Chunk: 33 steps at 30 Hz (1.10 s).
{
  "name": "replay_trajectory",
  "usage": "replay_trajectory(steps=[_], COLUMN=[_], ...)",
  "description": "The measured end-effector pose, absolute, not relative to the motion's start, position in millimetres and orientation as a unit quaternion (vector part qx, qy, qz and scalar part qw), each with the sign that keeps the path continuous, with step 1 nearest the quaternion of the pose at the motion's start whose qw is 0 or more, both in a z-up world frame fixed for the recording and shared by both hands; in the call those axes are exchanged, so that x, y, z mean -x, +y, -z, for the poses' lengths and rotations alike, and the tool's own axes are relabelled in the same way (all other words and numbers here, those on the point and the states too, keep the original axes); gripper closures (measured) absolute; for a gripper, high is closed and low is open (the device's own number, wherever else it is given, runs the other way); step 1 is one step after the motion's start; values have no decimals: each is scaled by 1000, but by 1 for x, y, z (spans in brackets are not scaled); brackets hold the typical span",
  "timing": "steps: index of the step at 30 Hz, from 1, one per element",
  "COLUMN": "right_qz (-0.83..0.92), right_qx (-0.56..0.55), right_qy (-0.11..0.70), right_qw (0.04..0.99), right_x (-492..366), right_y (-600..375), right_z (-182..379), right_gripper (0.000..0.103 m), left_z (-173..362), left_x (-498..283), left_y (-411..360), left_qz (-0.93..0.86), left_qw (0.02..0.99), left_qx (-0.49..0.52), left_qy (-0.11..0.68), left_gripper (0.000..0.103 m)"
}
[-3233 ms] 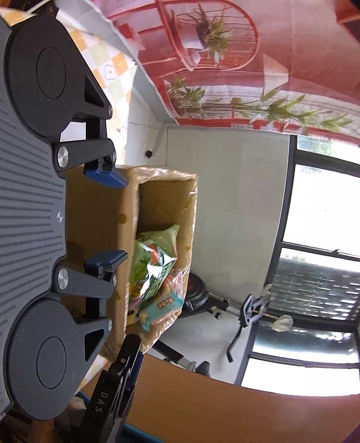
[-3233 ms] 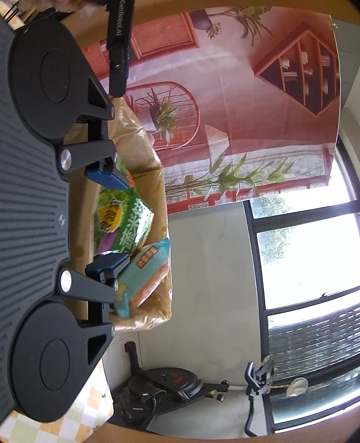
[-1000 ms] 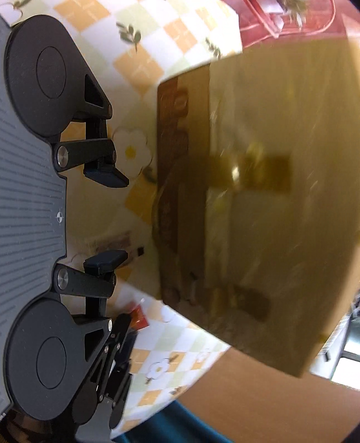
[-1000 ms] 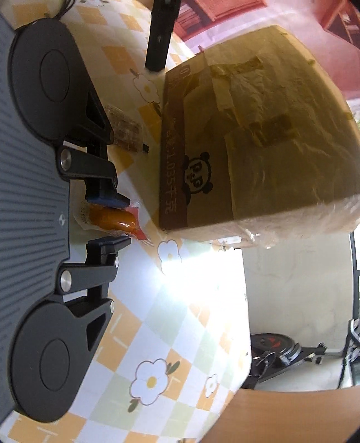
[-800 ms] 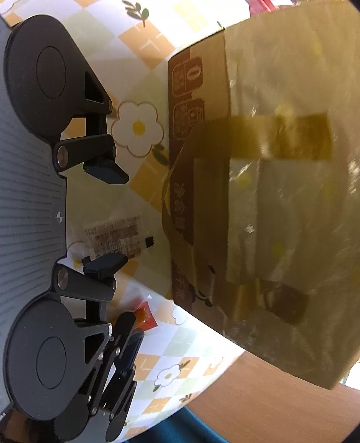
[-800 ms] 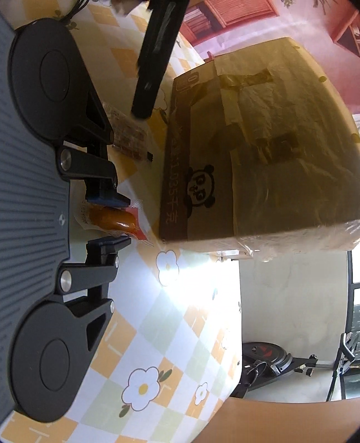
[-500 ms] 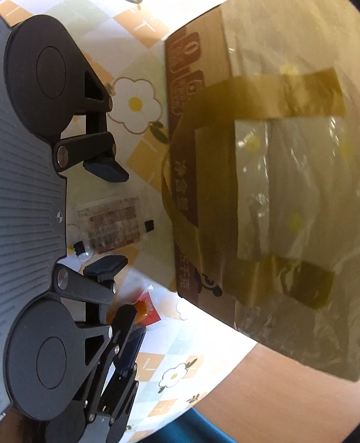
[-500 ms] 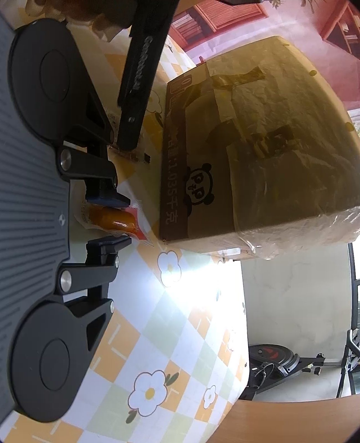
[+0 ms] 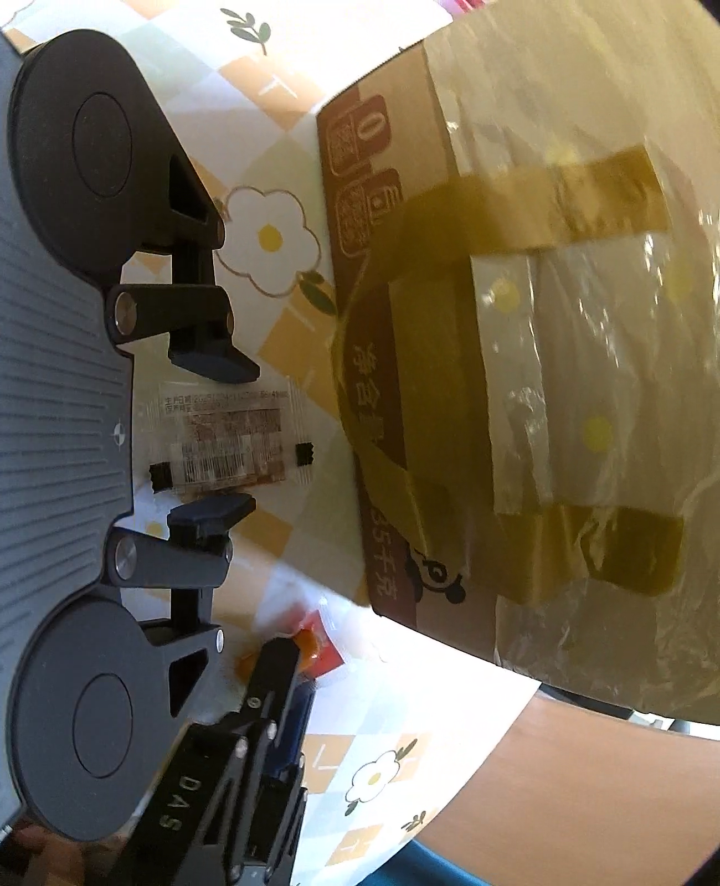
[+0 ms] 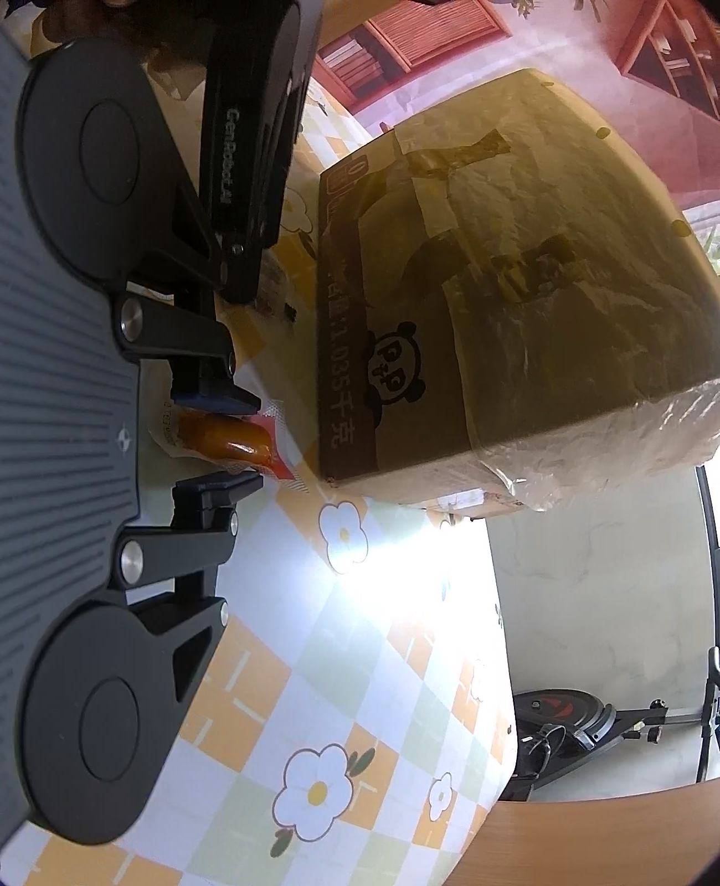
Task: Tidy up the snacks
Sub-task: 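Close the right tool on the orange candy while the left tool grasps the clear packet, then lift both small snacks with both tools over the box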
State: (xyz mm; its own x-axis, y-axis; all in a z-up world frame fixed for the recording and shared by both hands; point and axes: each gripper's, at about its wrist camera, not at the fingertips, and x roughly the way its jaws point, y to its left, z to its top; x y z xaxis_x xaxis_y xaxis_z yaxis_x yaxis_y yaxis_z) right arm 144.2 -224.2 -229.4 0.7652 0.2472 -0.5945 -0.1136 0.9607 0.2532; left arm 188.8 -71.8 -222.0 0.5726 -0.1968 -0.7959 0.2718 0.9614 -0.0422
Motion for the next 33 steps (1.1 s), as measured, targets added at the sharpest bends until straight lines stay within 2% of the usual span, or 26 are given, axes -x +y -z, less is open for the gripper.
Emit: replay_trajectory(steps=[19,33], right_qz=[-75,-73], right_qx=[-140,-133], right_qy=[315,288], right_qw=[936,946], right_x=[-137,-124], right_y=[-238,-238], right_z=[228,221], right_gripper=[79,79], left_z=[213,164], left_x=[-192,-171], left_y=[-53,-6], left_qz=[111,99], left_qw=[897,922], left_qx=[-5,13], left_qy=[427,373], left_gripper=[60,60])
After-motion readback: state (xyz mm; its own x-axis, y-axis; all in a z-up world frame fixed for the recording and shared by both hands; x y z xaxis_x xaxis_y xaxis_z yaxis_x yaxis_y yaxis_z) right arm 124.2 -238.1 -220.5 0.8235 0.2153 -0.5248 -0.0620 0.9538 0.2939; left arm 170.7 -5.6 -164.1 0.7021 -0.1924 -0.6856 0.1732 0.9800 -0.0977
